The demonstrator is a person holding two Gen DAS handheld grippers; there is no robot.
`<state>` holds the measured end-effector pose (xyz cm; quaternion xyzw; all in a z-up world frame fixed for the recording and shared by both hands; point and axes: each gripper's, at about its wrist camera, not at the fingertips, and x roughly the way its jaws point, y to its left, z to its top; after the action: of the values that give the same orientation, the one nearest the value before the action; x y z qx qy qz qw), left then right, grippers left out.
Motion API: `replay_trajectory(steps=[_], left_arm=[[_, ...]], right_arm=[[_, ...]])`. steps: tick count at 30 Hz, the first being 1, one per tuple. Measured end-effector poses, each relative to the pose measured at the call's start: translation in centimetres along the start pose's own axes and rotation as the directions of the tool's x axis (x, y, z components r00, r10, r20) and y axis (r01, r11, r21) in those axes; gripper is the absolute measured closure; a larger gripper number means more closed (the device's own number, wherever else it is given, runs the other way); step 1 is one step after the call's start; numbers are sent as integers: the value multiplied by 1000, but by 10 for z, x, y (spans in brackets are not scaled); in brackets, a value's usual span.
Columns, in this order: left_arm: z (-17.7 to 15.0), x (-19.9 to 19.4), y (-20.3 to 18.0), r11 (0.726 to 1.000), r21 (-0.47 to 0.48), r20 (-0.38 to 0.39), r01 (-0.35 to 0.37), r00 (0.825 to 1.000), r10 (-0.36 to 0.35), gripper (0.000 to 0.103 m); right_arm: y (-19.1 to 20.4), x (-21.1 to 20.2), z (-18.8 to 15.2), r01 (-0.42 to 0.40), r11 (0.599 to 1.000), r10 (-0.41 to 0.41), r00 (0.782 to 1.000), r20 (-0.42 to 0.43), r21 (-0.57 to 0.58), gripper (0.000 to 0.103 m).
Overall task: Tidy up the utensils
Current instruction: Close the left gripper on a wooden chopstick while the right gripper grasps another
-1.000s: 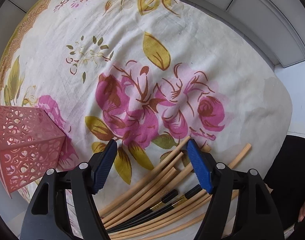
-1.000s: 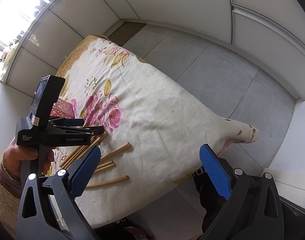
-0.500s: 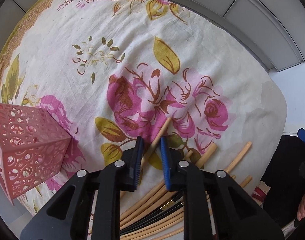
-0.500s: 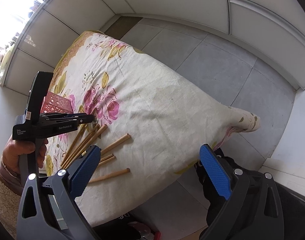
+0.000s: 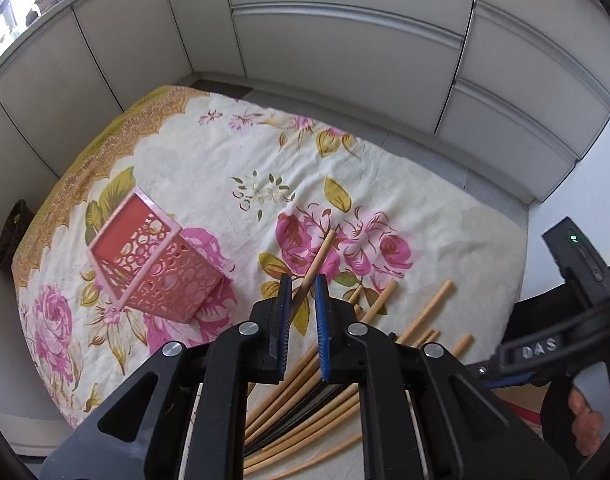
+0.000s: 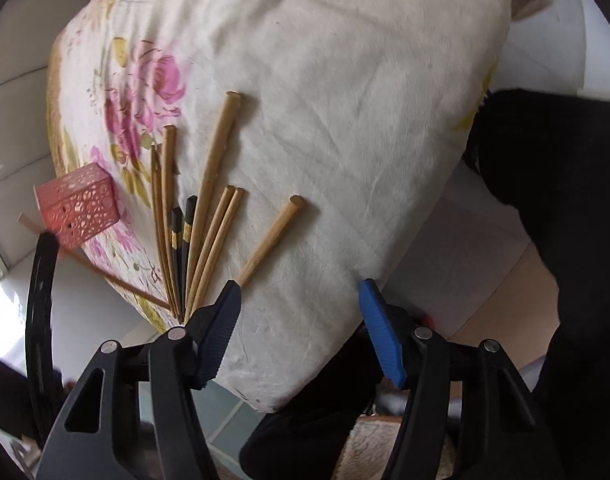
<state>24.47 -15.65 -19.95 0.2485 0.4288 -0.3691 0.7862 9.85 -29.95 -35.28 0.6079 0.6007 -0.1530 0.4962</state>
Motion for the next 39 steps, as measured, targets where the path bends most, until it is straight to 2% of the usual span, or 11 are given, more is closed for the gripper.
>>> replay_trajectory(steps=[3, 7, 11, 15, 18, 19, 26, 28, 31, 35, 39], left_arm=[[-10, -25, 4, 1000, -25, 71, 7, 997, -5, 92], [-15, -49, 10, 998, -62, 149, 30, 989, -20, 93], [-21, -70, 18, 996, -76, 202, 57, 979, -40, 94], [-21, -79, 27, 992, -107, 227, 70, 973, -44, 94], [-21, -81, 29, 988, -128, 244, 88, 968, -55, 95], [-21, -82, 28, 987, -131, 248, 89, 967, -55, 95], [-15, -79, 18, 986, -119, 227, 115, 970, -86, 96], [-15, -73, 15, 987, -122, 208, 107, 975, -80, 96], [-14, -68, 11, 986, -127, 193, 108, 978, -83, 96], [-9, -64, 3, 986, -115, 190, 117, 977, -94, 96], [-7, -65, 1, 987, -106, 190, 122, 977, -101, 96]], right_arm=[[12, 2, -3, 10, 998, -12, 1000, 29, 69, 43], [33, 10, -3, 131, 983, -139, 989, 53, 132, 50], [58, 22, -4, 263, 954, -277, 957, 88, 141, 49], [85, 35, -11, 388, 920, -391, 910, 138, 49, 51], [104, 39, -13, 427, 903, -412, 891, 190, -46, 81], [104, 38, -12, 424, 903, -405, 895, 187, -70, 86], [79, 27, 0, 281, 949, -258, 953, 162, -145, 90], [68, 15, 2, 242, 955, -213, 962, 173, -170, 103], [67, -4, 4, 237, 944, -182, 955, 236, -231, 103], [63, 5, 22, 217, 956, -190, 970, 149, -197, 102], [61, 4, 10, 216, 964, -190, 968, 166, -157, 98]])
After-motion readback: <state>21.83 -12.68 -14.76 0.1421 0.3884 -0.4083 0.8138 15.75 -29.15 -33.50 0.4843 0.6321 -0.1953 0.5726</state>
